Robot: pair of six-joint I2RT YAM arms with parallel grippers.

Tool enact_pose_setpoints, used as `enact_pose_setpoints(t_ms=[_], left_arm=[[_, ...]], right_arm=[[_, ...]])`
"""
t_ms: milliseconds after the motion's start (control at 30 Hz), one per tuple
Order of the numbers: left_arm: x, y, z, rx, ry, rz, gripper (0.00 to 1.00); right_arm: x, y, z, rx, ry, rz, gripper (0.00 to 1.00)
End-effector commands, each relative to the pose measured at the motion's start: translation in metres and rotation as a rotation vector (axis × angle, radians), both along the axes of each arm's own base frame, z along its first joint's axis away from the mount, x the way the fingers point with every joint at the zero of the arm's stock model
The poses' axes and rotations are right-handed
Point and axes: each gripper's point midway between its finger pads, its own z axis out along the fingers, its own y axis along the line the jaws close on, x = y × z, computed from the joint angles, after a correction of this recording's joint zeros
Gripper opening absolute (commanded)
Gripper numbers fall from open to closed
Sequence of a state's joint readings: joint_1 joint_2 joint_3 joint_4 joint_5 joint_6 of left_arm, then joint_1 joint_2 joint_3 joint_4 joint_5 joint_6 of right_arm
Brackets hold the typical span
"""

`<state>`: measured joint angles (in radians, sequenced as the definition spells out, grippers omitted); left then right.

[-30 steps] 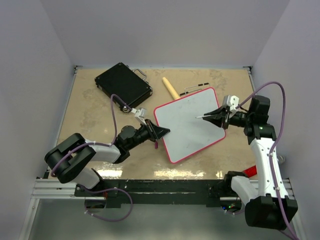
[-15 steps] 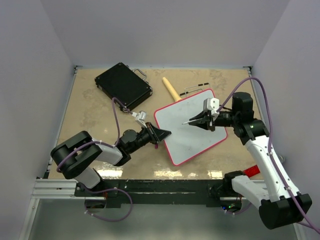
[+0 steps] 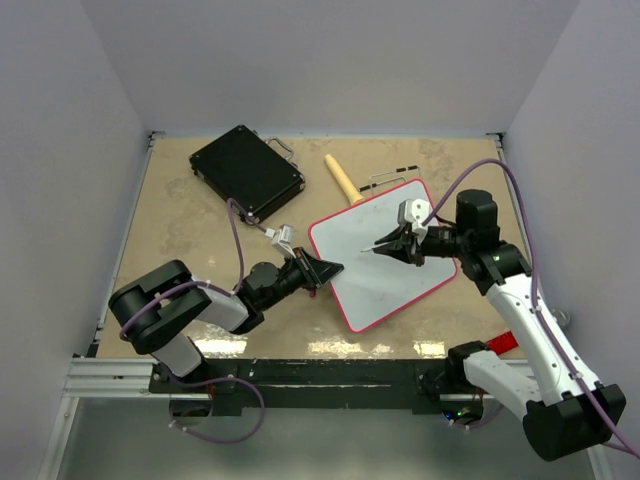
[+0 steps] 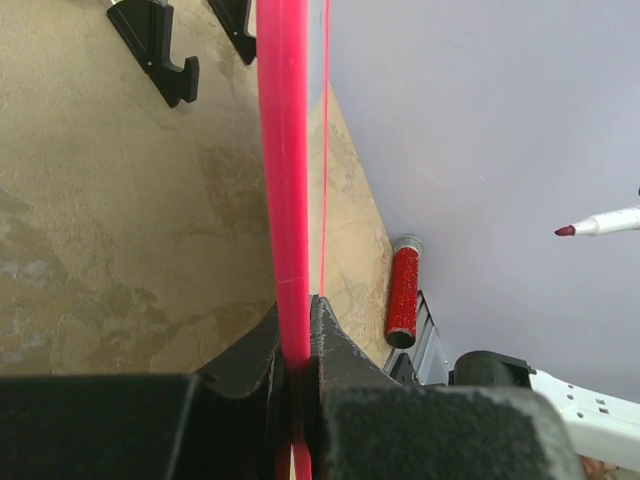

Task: Write a sentence on the whiteboard
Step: Write on the whiteboard with the whiteboard marker without the cap.

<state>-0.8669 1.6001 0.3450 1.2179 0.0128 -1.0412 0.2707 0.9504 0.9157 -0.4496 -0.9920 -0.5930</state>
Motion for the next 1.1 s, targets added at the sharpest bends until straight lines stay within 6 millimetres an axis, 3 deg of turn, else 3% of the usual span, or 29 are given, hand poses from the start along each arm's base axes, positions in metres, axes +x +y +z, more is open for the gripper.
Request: enact_pose_setpoints(t_ms=[0, 133, 500, 900, 1067], left_arm=[[0.007, -0.003, 0.064, -0.178, -0.168, 0.027, 0.0], [0.006, -0.003, 0.062, -0.166, -0.166, 0.027, 0.0], [0.009, -0.007, 0.064, -0.163, -0.161, 0.018, 0.0], [0.009, -0.01, 0.063, -0.156, -0.156, 0.013, 0.0], [0.011, -0.011, 0.064, -0.154, -0.158, 0.015, 0.0]], right_arm=[[-0.002, 0.001, 0.007, 0.004, -0.049, 0.018, 0.0], [-0.008, 0.004, 0.007, 0.008, -0.049, 0.06, 0.0], [0.01, 0.015, 0.004, -0.002, -0.029, 0.004, 0.0], [0.002, 0.03, 0.001, 0.027, 0.005, 0.052, 0.0], [0.019, 0.028, 0.001, 0.039, 0.018, -0.048, 0.0]])
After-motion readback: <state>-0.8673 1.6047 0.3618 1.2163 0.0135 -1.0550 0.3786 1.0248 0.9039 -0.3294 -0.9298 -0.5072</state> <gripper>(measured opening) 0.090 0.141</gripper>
